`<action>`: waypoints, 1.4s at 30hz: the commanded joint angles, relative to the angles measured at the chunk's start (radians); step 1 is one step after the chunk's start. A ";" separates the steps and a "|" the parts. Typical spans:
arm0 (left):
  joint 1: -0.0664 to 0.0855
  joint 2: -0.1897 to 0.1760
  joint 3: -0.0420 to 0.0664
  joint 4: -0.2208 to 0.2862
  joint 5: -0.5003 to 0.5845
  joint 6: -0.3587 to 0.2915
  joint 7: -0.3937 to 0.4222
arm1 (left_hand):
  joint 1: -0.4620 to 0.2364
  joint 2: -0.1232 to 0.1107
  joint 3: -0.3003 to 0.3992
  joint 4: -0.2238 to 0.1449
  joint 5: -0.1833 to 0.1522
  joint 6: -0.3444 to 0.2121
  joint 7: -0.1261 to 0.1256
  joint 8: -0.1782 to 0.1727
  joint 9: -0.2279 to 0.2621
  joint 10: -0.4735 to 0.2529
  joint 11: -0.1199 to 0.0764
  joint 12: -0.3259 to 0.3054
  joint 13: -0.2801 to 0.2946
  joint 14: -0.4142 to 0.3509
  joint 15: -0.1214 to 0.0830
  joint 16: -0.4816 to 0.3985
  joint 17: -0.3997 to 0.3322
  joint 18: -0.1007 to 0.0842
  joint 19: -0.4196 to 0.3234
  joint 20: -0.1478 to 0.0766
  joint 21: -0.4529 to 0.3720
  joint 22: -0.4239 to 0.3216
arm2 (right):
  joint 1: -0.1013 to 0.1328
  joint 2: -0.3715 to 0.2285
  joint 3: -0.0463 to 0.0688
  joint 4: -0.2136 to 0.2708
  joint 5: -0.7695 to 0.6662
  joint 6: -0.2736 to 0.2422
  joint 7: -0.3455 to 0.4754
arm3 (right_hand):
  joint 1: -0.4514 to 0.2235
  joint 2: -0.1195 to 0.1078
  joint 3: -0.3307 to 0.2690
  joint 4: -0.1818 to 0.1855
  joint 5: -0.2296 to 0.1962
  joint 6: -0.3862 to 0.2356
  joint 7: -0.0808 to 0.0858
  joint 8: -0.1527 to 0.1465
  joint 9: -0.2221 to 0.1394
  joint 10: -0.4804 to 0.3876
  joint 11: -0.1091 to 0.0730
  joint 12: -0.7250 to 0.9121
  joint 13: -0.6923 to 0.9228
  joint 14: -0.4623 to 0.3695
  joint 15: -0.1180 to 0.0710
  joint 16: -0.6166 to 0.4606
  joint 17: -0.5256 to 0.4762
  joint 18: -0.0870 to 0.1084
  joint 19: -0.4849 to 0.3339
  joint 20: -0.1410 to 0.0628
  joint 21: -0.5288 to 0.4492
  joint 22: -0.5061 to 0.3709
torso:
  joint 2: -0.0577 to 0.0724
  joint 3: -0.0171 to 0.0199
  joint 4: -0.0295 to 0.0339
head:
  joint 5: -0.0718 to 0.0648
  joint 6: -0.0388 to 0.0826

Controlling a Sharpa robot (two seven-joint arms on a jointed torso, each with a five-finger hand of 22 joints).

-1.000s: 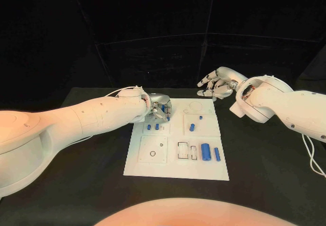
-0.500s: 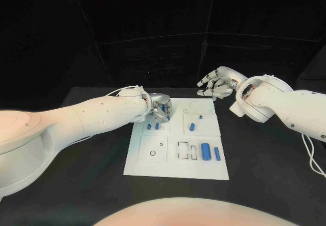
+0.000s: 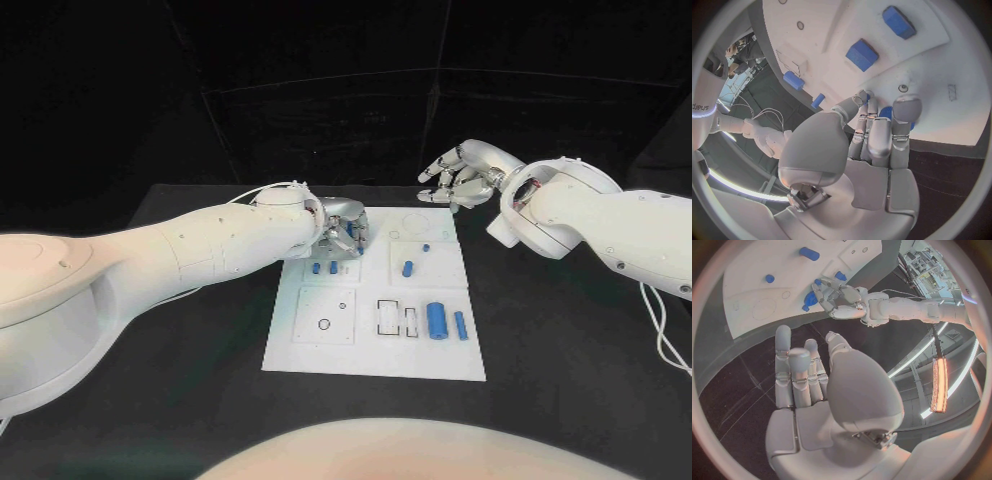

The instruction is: Assemble the parts on the task board

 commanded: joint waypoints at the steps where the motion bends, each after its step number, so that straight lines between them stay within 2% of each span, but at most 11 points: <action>1: -0.013 0.003 -0.008 0.004 -0.038 0.030 -0.017 | -0.007 -0.001 0.004 -0.003 -0.003 -0.006 0.001 -0.004 -0.002 0.007 0.004 -0.004 -0.007 0.008 0.000 0.004 -0.002 -0.012 0.009 0.000 0.007 0.002 | 0.002 0.000 0.001 0.002 -0.003 0.002 0.005 | 0.001 0.008 0.003 0.006 0.006 -0.007 -0.003 0.004 0.000 -0.008 0.002 0.007 -0.001 -0.001 -0.002 -0.001 0.001 0.005 0.007 -0.002 -0.007 -0.001 | 0.000 0.0001 0.0007 | -0.001 0.000; 18: -0.016 0.008 -0.010 -0.002 -0.064 0.031 -0.032 | -0.010 0.001 0.006 -0.001 -0.002 -0.003 0.002 -0.009 -0.001 0.009 0.004 -0.005 -0.010 0.009 0.000 0.005 -0.002 -0.014 0.012 0.000 0.015 0.010 | 0.002 0.001 0.001 0.001 -0.003 0.003 0.005 | 0.001 0.008 0.003 0.006 0.006 -0.007 -0.003 0.004 0.000 -0.008 0.002 0.007 -0.001 -0.001 -0.002 -0.001 0.001 0.005 0.007 -0.002 -0.007 -0.001 | 0.000 -0.0009 0.0008 | 0.000 -0.002; 20: -0.016 0.010 -0.010 -0.002 -0.067 0.027 -0.031 | -0.011 0.005 0.007 0.000 -0.002 0.002 0.001 -0.010 -0.001 0.012 0.003 -0.004 -0.011 0.009 0.000 0.005 -0.003 -0.014 0.012 0.000 0.016 0.011 | 0.002 0.001 0.001 0.001 -0.003 0.003 0.005 | 0.001 0.008 0.003 0.006 0.006 -0.007 -0.003 0.004 0.000 -0.008 0.002 0.007 -0.001 -0.001 -0.002 -0.001 0.001 0.005 0.007 -0.002 -0.007 -0.001 | 0.000 -0.0009 0.0008 | 0.000 -0.002; 24: -0.020 0.013 -0.011 -0.002 -0.075 0.009 -0.021 | -0.009 0.022 0.015 0.006 -0.002 0.032 -0.007 -0.002 0.003 0.038 -0.005 0.003 -0.011 0.000 -0.005 -0.027 -0.069 -0.016 0.018 -0.002 0.031 0.026 | 0.002 0.002 0.001 0.001 -0.003 0.004 0.005 | 0.001 0.008 0.003 0.006 0.006 -0.007 -0.003 0.004 0.000 -0.008 0.002 0.007 -0.001 -0.001 -0.002 -0.001 0.001 0.005 0.007 -0.002 -0.007 -0.001 | 0.000 -0.0010 -0.0001 | 0.000 -0.002; 28: -0.022 0.011 -0.011 -0.002 -0.077 -0.011 -0.013 | -0.009 0.039 0.025 0.011 -0.002 0.051 -0.012 -0.002 0.004 0.055 -0.012 0.003 -0.014 0.000 -0.010 -0.034 -0.088 -0.017 0.022 -0.007 0.040 0.034 | 0.002 0.001 0.001 0.001 -0.003 0.004 0.005 | 0.003 0.008 0.004 0.006 0.006 -0.007 -0.003 0.005 0.000 -0.008 0.001 0.008 -0.002 0.000 -0.002 -0.001 0.002 0.005 0.007 -0.002 -0.007 -0.001 | 0.000 -0.0007 -0.0004 | -0.001 -0.002; 33: -0.023 0.001 -0.011 0.005 -0.079 -0.044 -0.003 | -0.007 0.042 0.030 0.011 -0.002 0.057 -0.013 -0.006 0.003 0.061 -0.013 0.000 -0.017 0.002 -0.013 -0.034 -0.091 -0.018 0.024 -0.009 0.042 0.037 | 0.002 0.001 0.001 0.002 -0.003 0.004 0.005 | 0.003 0.008 0.004 0.006 0.006 -0.007 -0.003 0.005 0.000 -0.008 0.001 0.008 -0.002 0.000 -0.002 -0.001 0.002 0.005 0.007 -0.002 -0.007 -0.001 | -0.001 -0.0010 0.0006 | -0.002 0.000; 42: -0.018 -0.044 -0.008 0.053 -0.079 -0.100 0.003 | -0.004 0.040 0.035 0.007 -0.002 0.059 -0.011 -0.011 0.001 0.064 -0.013 -0.005 -0.020 0.004 -0.014 -0.030 -0.085 -0.019 0.025 -0.011 0.045 0.040 | 0.002 -0.001 0.001 0.001 -0.003 0.003 0.006 | 0.003 0.008 0.004 0.006 0.006 -0.007 -0.003 0.005 0.000 -0.008 0.001 0.008 -0.002 0.000 -0.002 -0.001 0.002 0.005 0.007 -0.002 -0.007 -0.001 | -0.003 -0.0011 0.0048 | -0.002 0.005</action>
